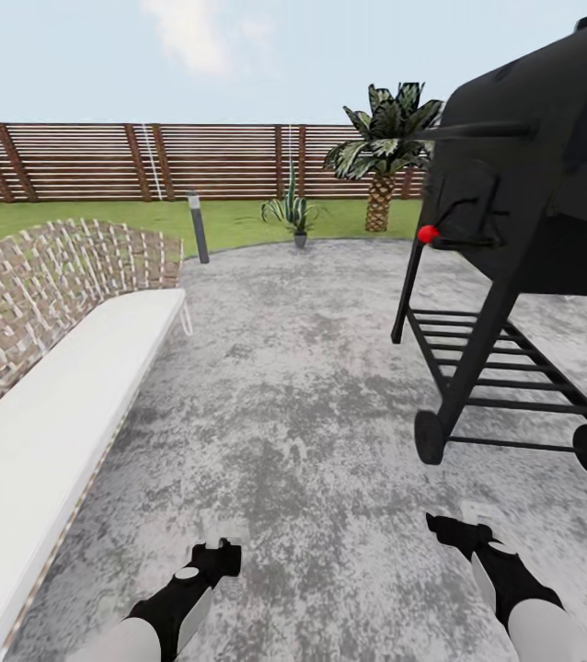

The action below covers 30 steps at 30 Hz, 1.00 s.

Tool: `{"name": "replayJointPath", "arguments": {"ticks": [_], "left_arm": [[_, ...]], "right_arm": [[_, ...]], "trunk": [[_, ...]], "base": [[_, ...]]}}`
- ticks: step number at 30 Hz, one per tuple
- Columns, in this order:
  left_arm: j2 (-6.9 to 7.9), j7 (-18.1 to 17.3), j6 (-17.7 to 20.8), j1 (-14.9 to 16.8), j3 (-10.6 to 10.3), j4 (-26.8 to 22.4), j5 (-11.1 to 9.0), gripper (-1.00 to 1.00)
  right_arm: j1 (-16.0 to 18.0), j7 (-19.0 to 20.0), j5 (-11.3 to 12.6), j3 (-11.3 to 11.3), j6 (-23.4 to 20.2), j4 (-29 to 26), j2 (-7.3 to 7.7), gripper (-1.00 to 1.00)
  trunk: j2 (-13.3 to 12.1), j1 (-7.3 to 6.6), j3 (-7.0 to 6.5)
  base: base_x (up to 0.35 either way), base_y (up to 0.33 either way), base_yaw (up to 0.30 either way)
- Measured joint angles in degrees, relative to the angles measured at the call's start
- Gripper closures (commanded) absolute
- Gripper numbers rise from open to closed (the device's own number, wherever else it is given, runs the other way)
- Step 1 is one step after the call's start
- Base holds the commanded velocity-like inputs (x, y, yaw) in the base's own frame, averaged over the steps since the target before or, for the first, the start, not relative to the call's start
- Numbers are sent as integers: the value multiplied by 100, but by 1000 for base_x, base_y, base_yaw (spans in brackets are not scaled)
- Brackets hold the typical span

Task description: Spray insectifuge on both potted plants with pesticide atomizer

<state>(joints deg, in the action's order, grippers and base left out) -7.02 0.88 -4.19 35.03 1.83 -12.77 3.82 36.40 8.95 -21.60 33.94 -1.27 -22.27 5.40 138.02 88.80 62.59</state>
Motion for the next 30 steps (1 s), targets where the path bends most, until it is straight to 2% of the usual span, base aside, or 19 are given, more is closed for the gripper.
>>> {"name": "replayJointPath", "arguments": {"ticks": [9, 30], "left_arm": [[-2, 0, 0, 0, 0, 1, 0, 100], [1, 0, 0, 0, 0, 1, 0, 100]], "right_arm": [[2, 4, -33, -90, 0, 392, -54, -100], [0, 0, -26, -76, 0, 407, -54, -100]], "trunk": [[0, 0, 0], [0, 0, 0]], "base": [[338, 113, 0], [339, 23, 0]]}}
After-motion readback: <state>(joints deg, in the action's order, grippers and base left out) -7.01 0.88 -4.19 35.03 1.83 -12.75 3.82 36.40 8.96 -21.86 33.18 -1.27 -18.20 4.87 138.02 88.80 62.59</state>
